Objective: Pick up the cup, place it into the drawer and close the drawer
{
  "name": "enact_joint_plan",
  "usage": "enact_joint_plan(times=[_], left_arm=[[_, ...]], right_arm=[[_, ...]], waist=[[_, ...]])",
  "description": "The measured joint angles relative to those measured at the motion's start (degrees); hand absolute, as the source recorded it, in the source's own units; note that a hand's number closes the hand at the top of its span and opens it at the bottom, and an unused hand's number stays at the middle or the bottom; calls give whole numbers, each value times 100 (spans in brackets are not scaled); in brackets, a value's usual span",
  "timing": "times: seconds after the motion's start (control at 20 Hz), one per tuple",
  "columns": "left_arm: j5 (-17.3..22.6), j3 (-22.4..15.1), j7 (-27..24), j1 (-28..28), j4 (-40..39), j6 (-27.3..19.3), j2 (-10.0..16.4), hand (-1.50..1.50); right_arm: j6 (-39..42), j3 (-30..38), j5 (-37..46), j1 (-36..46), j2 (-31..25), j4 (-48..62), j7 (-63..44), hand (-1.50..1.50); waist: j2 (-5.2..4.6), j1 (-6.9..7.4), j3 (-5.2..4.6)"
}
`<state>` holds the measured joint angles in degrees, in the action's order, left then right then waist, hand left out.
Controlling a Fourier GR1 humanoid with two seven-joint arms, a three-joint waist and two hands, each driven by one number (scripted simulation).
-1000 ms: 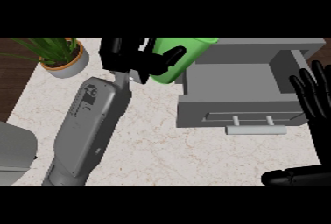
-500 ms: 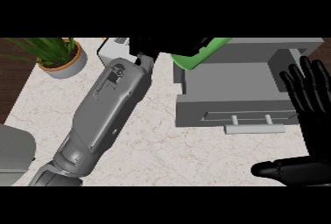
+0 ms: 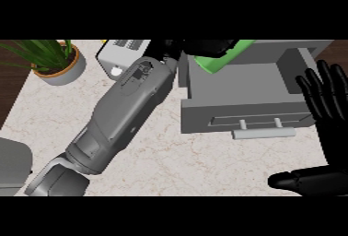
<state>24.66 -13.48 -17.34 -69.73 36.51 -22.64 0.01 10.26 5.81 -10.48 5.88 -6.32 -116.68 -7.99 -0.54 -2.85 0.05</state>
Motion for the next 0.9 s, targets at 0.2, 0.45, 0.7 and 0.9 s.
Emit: enact_joint_plan(times=[0.2,0.45,0.7,0.9], left_arm=[[252,-282,-182,-177,-580,47,0,150],[556,-841,-260,-345,-914,-116,0,150],[730,-1300,-252,-478,-1240,-193,1,150],[771,-1705,-157,-542,-1376,-356,1,-150]], right_arm=[[-12,46,-115,92,-43,-90,-155,-150],[43,32,-162,81,-53,-78,-149,-150],[40,-94,-53,180,20,64,-38,-150],[-1,-197,-3,331,87,142,-35,-150]], waist=[[-15,-53,0],[-33,-148,1],[-64,-230,3],[-87,-320,5]])
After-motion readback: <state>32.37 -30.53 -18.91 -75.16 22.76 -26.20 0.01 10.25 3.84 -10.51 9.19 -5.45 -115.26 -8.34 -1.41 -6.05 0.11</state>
